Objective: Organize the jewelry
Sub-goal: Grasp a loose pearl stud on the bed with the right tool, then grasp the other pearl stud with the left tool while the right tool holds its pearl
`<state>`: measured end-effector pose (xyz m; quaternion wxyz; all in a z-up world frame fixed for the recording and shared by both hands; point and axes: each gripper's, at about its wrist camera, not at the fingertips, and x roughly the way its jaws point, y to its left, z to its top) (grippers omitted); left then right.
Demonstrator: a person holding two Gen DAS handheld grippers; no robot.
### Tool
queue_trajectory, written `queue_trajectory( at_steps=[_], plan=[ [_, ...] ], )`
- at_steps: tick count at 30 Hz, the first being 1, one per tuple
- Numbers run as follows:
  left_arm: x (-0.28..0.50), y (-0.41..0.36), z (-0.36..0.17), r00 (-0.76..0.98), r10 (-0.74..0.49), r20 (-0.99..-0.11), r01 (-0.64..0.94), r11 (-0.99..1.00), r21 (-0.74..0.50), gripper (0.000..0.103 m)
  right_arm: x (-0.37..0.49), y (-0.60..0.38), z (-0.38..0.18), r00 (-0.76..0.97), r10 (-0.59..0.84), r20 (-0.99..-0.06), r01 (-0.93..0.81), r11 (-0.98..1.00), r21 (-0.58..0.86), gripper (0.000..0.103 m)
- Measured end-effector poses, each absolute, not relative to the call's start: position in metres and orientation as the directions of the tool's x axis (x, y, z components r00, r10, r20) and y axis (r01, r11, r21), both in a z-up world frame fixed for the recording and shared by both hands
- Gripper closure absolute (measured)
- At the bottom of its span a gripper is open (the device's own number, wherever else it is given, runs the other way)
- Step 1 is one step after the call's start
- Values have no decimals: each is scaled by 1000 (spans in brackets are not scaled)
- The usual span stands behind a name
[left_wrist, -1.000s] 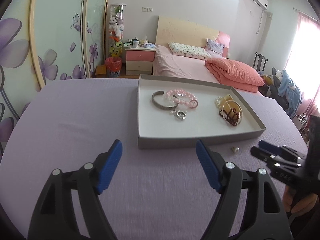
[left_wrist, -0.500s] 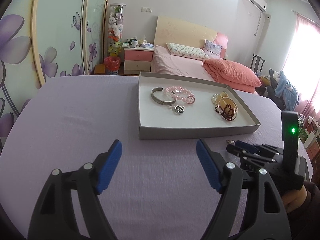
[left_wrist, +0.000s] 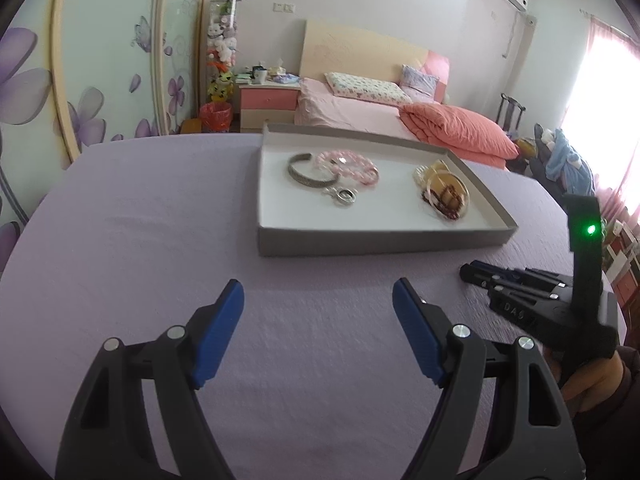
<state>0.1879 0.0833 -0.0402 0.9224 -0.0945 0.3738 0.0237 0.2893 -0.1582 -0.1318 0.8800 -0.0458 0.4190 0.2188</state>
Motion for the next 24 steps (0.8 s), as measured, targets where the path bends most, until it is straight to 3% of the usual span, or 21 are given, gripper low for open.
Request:
queue_trajectory(
  at_steps=[11,18,24],
  plan=[
    [206,17,-71,661,-66,-748,-7,996,-93,24,292,-205,-113,595,362,-717,-353,920,171,89],
    [229,-9,-87,623,-71,-779,7,996,-86,48,292,-211,-114,587,387,-711,-361,911,198,89],
    [241,-16,-91,617,-55,-785,-14,997,-80,59,293,-213,-114,582,398,-709,-371,906,204,89]
  ],
)
